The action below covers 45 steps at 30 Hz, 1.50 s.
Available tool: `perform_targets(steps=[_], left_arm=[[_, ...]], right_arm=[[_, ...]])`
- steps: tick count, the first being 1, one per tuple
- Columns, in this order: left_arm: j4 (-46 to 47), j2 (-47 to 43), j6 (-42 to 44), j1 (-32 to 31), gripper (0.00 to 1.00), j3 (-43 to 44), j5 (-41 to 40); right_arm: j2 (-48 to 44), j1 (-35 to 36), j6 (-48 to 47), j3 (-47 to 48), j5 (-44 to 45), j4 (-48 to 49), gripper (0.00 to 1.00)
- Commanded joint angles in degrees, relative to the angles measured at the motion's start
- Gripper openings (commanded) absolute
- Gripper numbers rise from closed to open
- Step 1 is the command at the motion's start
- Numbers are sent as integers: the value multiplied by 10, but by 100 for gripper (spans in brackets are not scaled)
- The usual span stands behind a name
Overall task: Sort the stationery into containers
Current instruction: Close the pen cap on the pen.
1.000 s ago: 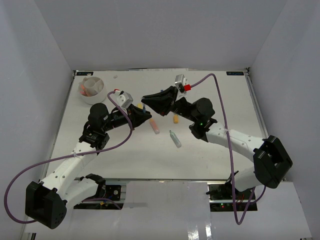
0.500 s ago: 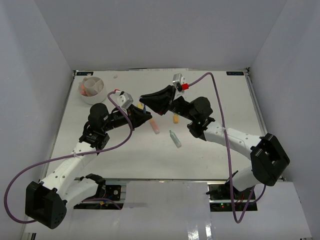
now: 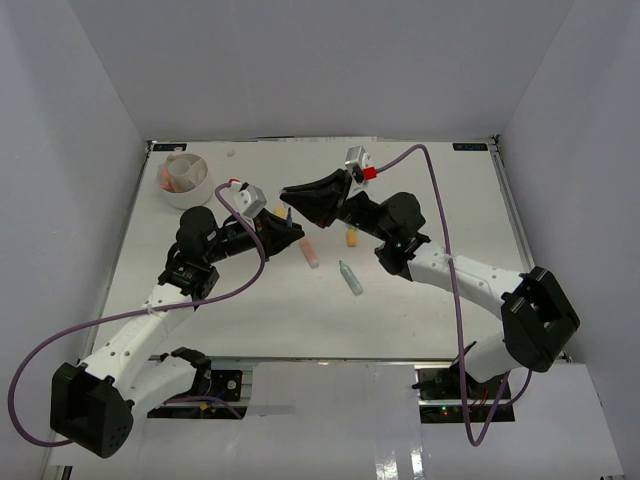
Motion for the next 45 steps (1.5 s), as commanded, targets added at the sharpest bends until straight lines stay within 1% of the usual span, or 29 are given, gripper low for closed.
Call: perform_targets(steps=[1,13,38,45], left_arm=[[9,-5,-1,-2,0,4,9],[4,2,-2,-2,0,6,7],[19,-19,-5,-2,0,-5,-9],[20,-15,-6,-2,0,-5,-11]], right_arm=[[-20,0,-17,28,15,15,8],[-19,-2,-23,49,17,5,8],[-30,-2,-6,-1,12,22,8],[-33,-2,-4,2,11,19,8]])
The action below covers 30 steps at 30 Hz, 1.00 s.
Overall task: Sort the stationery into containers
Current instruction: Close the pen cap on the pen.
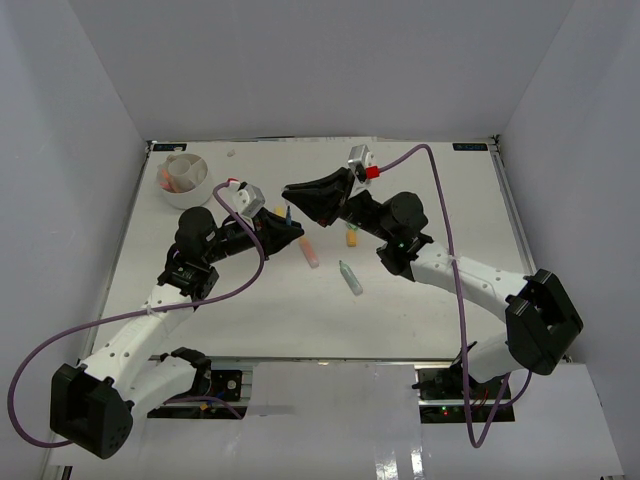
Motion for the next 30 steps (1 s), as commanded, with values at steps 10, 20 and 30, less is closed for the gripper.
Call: perform_targets(steps=[10,20,30], left_arm=[[6,-6,-2,-2,0,-2,-4],[3,-4,-3,-2,0,-1,-5],[6,-6,-3,-2,0,-2,-4]], right_arm=[[-26,-2,-2,13,-2,26,8],[-34,-2,-3,21,-3,11,8],[-20,-1,12,6,-14,28,8]])
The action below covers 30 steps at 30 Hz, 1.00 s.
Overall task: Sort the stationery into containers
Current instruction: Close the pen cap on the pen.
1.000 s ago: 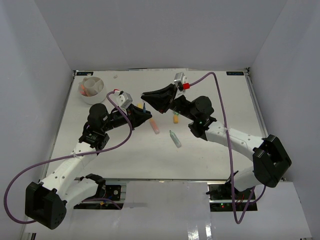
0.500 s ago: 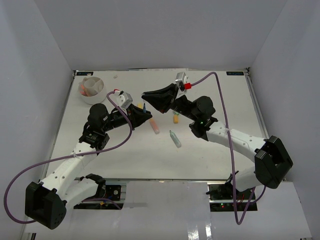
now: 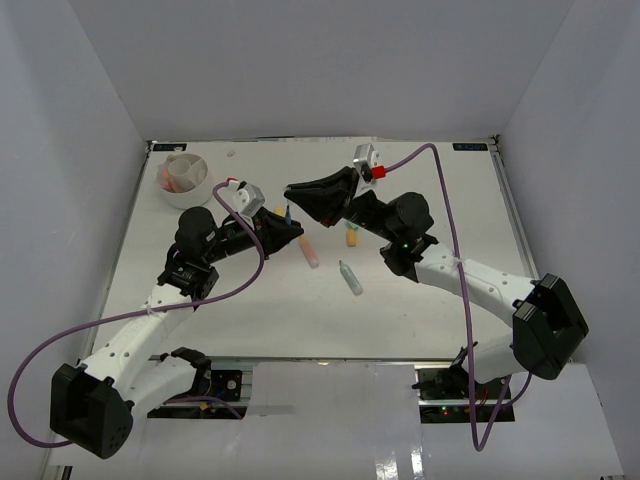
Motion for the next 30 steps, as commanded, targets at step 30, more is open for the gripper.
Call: perform_targets(steps=[30], left_arm=[[27,-26,-3,-2,0,-15,3]], right_arm=[[13,0,24,-19,-10,59,8]])
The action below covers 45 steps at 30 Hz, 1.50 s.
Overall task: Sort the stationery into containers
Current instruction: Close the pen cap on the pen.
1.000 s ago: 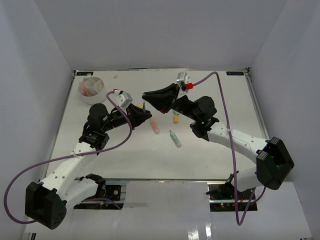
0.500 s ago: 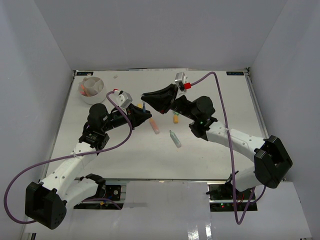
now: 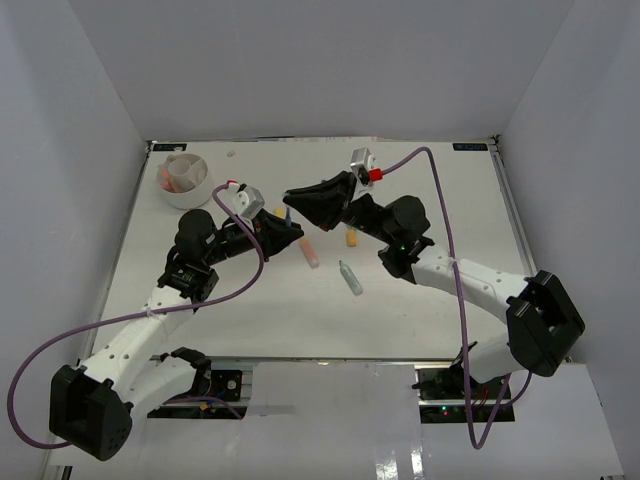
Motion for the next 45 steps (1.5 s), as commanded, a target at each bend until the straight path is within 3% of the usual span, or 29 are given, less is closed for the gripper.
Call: perform_targets(steps=[1,32,39,45], left_arm=[[21,-19,-1,-2,0,-5,3],[86,-54,-19,-2,0,-37,-10],[137,-62,-50,-2,0,-34,-29],[133,-34,-46,-2,0,10,-22]], right_arm=[[1,0,8,-3,-6,39,8],[36,9,93,-41,-33,137,8],[22,9,79,-47,-37,113,8],[6,9,36,-34,-56,17,8]])
